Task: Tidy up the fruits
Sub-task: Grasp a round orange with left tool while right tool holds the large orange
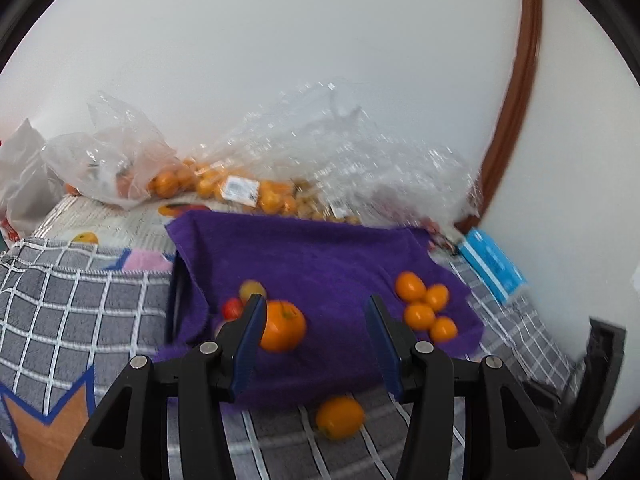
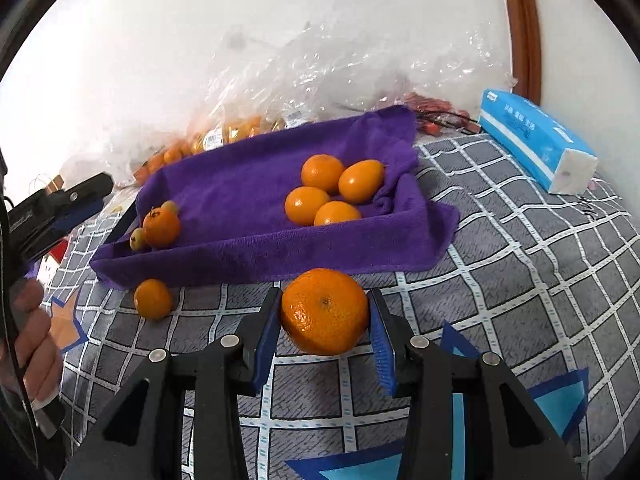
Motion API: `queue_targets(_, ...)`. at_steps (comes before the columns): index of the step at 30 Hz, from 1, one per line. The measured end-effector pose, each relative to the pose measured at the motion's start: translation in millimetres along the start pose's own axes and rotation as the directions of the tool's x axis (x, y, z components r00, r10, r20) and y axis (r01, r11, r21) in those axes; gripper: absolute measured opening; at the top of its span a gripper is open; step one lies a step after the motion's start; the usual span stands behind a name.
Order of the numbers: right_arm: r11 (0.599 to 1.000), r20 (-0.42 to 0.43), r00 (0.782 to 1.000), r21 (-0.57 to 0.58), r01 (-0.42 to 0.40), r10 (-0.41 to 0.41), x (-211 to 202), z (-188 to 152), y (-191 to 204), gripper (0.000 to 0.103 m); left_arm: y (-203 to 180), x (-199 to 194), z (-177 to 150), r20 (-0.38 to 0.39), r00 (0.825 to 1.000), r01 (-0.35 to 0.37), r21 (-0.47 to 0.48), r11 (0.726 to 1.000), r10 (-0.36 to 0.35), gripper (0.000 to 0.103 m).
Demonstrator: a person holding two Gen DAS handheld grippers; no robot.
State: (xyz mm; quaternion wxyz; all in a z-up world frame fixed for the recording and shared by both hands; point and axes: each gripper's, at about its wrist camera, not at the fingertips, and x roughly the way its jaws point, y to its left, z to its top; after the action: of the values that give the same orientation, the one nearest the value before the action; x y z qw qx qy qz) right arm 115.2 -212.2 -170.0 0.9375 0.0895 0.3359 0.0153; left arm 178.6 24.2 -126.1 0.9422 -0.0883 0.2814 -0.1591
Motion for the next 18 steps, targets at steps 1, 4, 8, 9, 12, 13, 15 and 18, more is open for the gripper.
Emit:
queue_targets(1,1.0,0.0,1.0,0.009,0.003,-0.003,0,0,-2,0.042,-3,-1,-4,-0.015,1.0,-0.004,0.007,1.0,0.004,0.049)
queue_targets(4,1.0,-0.01,1.0,0.021,0.017,-0.016,2,0,-5,0.042,-13,1,-25,-0.1,0.995,-0.008,0.058,0.998,0.014,0.049)
queue_targets(8,1.0,-0.015,1.0,0.01,0.016,-0.016,3,0,-3,0.042,-16,10,-48,-0.172,0.984,-0.024,0.129,0.991,0.046,0.049)
queue_targets(9,1.0,-0.017,1.0,0.009,0.012,-0.012,4,0,-3,0.042,-16,12,-50,-0.181,0.982,-0.025,0.133,0.991,0.049,0.049)
queue_targets(12,1.0,-0.025,1.0,0.011,0.006,-0.005,6,0,-3,0.042,-18,21,-52,-0.237,0.971,0.043,0.111,0.993,-0.016,0.049)
queue_targets(13,1.0,-0.025,1.0,0.011,0.005,-0.005,6,0,-3,0.042,-18,24,-52,-0.251,0.967,0.055,0.1,0.993,-0.028,0.049)
queue_targets(15,1.0,-0.023,1.0,0.013,0.006,-0.006,6,0,-3,0.042,-21,31,-51,-0.271,0.962,0.056,0.093,0.994,-0.029,0.048)
queue_targets(18,1.0,-0.023,1.0,0.017,0.004,-0.004,6,0,-4,0.042,-22,43,-51,-0.298,0.954,0.033,0.097,0.995,-0.002,0.038)
